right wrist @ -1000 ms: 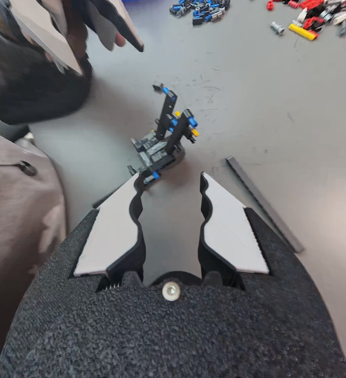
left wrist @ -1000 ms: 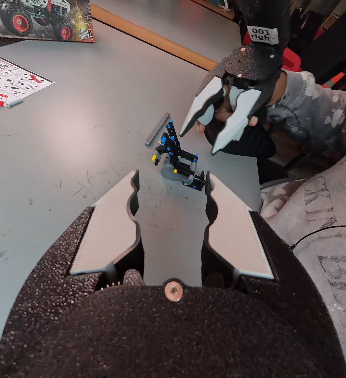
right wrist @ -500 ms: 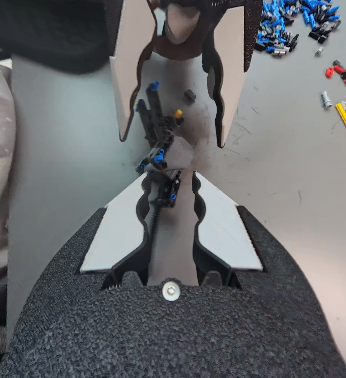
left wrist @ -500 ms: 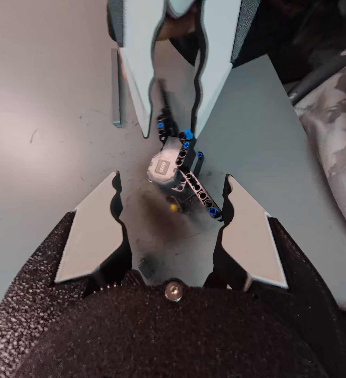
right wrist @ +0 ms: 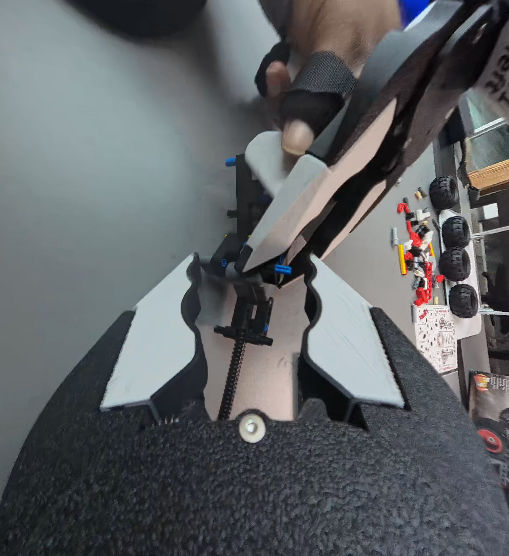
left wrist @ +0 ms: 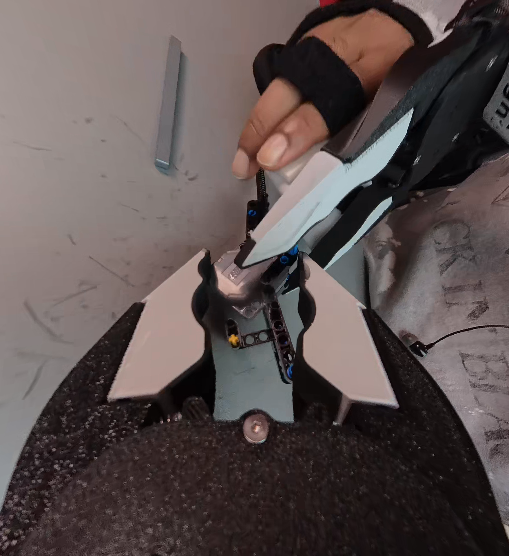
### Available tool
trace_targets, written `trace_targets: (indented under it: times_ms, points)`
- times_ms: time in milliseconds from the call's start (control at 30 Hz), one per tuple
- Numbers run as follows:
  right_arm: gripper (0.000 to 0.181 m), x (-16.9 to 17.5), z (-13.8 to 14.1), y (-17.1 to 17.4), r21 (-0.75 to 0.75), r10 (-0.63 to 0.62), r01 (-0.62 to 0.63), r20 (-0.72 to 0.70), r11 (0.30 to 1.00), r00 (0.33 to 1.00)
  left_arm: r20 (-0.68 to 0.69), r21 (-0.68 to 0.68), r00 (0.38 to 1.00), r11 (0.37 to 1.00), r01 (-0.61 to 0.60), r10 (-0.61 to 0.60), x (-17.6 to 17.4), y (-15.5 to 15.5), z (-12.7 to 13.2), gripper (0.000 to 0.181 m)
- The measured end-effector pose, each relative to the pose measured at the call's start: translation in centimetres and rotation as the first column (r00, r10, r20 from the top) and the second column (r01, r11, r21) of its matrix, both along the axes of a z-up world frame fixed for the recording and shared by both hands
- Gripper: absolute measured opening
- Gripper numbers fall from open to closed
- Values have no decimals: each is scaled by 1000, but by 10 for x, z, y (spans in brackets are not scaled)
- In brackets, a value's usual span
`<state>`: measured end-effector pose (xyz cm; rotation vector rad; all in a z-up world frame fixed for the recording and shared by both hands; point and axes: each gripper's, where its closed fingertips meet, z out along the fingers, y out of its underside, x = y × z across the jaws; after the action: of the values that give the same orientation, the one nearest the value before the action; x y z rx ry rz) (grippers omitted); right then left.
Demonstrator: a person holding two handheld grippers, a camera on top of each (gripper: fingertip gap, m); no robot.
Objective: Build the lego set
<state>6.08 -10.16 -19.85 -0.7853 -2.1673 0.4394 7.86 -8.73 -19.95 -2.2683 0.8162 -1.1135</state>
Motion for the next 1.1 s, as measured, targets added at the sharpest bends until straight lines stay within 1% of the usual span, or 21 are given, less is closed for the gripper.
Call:
trace_targets:
  times_ms: [33, 67, 133, 200, 233, 300, 367, 400, 433, 467, 500, 567, 633, 667, 733, 800, 867, 967, 1033, 1100]
  points:
    - [60, -3, 0, 0, -18, -18, 17, -7, 1000, 1000, 26, -18, 1000, 1000, -16, 17, -2, 2, 2, 61]
    - [57, -3, -7, 2, -7, -13, 13, 24, 1000, 1000, 55, -24, 998, 999, -23, 24, -5, 2, 6, 61]
    - [55, -4, -7, -1, -58, 27, -26, 18, 998, 999, 156, -3, 987, 999, -33, 33, -9, 0, 24, 67]
    - [54, -4, -6, 1, -175, 48, -41, 32, 984, 998, 224, 61, 973, 995, -74, 59, -17, -2, 44, 78]
    - [54, -4, -4, 2, -268, 54, -39, 49, 963, 997, 221, 108, 972, 988, -106, 80, -23, -3, 49, 87]
    - [54, -3, 3, 5, -487, 83, -19, 109, 873, 991, 189, 218, 973, 960, -175, 134, -33, -5, 56, 102]
    - [54, -2, 13, 9, -655, 123, -13, 123, 756, 985, 171, 298, 964, 922, -246, 201, -39, -8, 58, 114]
    - [54, -2, 17, 12, -715, 144, -9, 128, 699, 981, 175, 330, 956, 901, -280, 233, -39, -11, 59, 116]
    - [54, -3, 25, 14, -767, 160, -26, 101, 641, 982, 178, 361, 947, 878, -314, 266, -38, -12, 60, 116]
    - [54, -3, 35, 13, -814, 188, -52, 71, 579, 980, 172, 395, 941, 854, -338, 293, -36, -14, 59, 116]
    - [53, -2, 47, 11, -849, 215, -88, 31, 521, 976, 162, 427, 935, 832, -355, 316, -33, -15, 59, 110]
    - [53, -4, 75, 6, -894, 248, -184, -86, 409, 965, 172, 481, 919, 784, -392, 355, -29, -13, 66, 93]
    - [53, -3, 100, 1, -915, 283, -264, -177, 306, 942, 221, 484, 907, 767, -421, 358, -24, -10, 78, 82]
    - [53, -3, 107, -1, -914, 294, -290, -205, 283, 934, 243, 482, 906, 767, -424, 347, -21, -8, 83, 75]
    - [53, -4, 115, -4, -906, 310, -325, -237, 271, 921, 251, 488, 915, 775, -403, 317, -15, -4, 87, 60]
    - [53, -2, 118, -6, -904, 327, -338, -247, 261, 912, 218, 518, 931, 774, -364, 292, -10, -3, 86, 42]
    - [53, 3, 115, -7, -906, 348, -335, -235, 260, 907, 195, 536, 941, 773, -339, 278, -10, -3, 84, 32]
    - [54, 3, 102, -6, -891, 336, -303, -186, 338, 923, 198, 506, 935, 786, -355, 294, -15, -2, 76, 32]
    - [55, 1, 93, -6, -879, 323, -269, -142, 394, 936, 171, 493, 934, 794, -356, 313, -17, -1, 68, 32]
    - [60, -6, 88, 1, -832, 260, -242, -122, 499, 958, 124, 500, 929, 787, -363, 349, -25, 1, 62, 30]
